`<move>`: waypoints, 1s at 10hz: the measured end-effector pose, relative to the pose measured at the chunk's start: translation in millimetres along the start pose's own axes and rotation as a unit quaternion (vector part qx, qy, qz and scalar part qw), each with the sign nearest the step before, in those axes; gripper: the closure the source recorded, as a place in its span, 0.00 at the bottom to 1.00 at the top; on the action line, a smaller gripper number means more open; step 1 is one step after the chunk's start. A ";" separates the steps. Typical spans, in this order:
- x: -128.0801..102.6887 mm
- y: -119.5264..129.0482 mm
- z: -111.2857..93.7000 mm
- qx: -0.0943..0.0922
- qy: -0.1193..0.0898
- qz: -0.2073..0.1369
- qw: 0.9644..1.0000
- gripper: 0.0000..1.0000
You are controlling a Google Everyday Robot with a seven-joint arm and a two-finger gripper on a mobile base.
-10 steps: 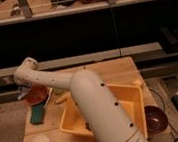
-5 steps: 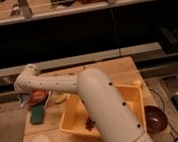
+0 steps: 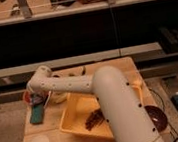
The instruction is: Wipe red bowl with towel
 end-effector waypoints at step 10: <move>67.2 -18.7 24.3 0.004 0.041 0.009 0.999 1.00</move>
